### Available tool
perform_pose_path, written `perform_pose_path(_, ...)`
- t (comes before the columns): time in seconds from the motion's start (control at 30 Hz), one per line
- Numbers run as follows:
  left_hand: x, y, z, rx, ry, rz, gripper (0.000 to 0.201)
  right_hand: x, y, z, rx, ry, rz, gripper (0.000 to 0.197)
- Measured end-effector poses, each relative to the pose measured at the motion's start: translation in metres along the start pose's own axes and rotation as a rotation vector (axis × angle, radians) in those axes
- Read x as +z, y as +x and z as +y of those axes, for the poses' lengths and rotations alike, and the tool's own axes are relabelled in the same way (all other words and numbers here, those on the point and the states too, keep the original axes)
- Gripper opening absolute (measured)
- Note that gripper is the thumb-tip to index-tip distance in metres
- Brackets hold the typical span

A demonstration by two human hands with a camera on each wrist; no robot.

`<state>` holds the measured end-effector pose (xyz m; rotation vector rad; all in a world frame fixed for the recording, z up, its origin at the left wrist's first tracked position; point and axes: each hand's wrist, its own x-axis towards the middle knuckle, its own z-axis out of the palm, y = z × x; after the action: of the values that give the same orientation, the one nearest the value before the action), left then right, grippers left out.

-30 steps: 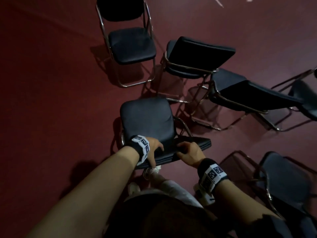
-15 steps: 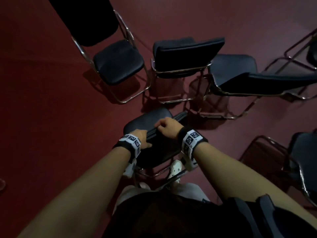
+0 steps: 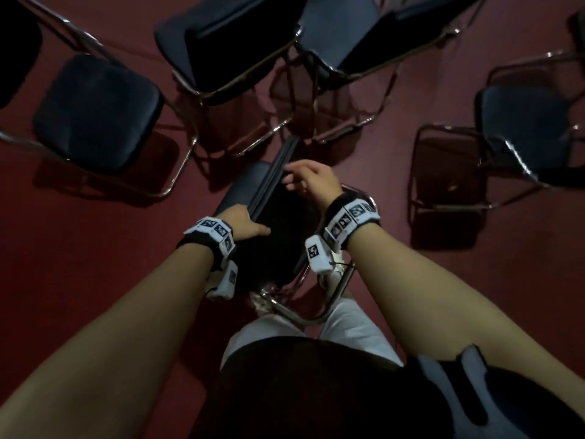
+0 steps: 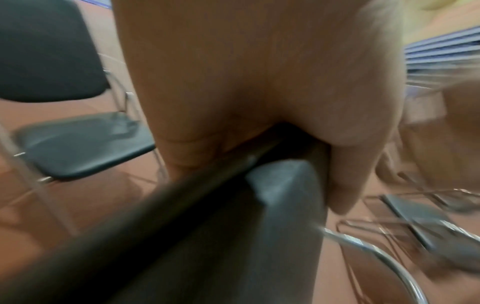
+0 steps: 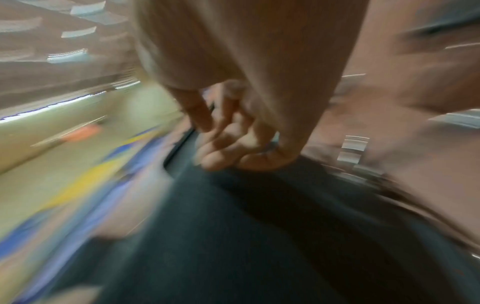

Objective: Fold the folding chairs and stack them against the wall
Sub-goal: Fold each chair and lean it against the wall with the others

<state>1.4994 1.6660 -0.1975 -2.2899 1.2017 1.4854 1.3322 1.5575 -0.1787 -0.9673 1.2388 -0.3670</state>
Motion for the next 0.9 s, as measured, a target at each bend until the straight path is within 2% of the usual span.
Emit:
perform_pose_path(0.07, -0.011, -0.002, 0.005, 0.066, -0.052, 0.021, 0.06, -0.017, 0.001, 0.036, 0.1, 0.018, 0.19, 0.022)
perform_pose_path(0.13, -0.008, -0.006, 0.014, 0.123, -0.075, 0.031, 0.053, -0.048, -0.001, 0.095, 0.272, -0.035, 0.342, 0.018)
perform_pose_path(0.2, 0.01, -0.009, 0.021, 0.131, -0.098, 0.016, 0.041, -0.079, -0.008, 0.154, 0.497, -0.16, 0.365, 0.02)
perform_pose_path(0.27, 0.021, -0.009, 0.025, 0.123, -0.139, 0.013, 0.03, -0.097, -0.009, 0.189, 0.613, -0.232, 0.377, 0.043)
perform_pose_path(0.33, 0.016, -0.002, 0.032, 0.139, -0.155, 0.039, 0.027, -0.101, -0.008, 0.184, 0.621, -0.227, 0.434, 0.062)
perform_pose_path(0.4, 0.006, 0.009, 0.032, 0.142, -0.192, 0.077, 0.032, -0.108, -0.003, 0.179, 0.636, -0.268, 0.483, 0.071)
perform_pose_path(0.47, 0.006, 0.01, 0.025, 0.108, -0.219, 0.078, 0.031, -0.115, -0.009, 0.189, 0.72, -0.317, 0.481, 0.075)
perform_pose_path(0.57, 0.016, 0.008, 0.015, 0.097, -0.204, 0.064, 0.036, -0.122, -0.026, 0.214, 0.817, -0.255, 0.461, 0.069)
perform_pose_path(0.67, 0.017, 0.011, 0.012, 0.106, -0.222, 0.069, 0.047, -0.125, -0.023, 0.233, 0.803, -0.19, 0.443, 0.07)
perform_pose_path(0.9, 0.018, 0.01, 0.003, 0.094, -0.254, 0.108, 0.036, -0.116, -0.008, 0.267, 0.771, -0.177, 0.423, 0.066)
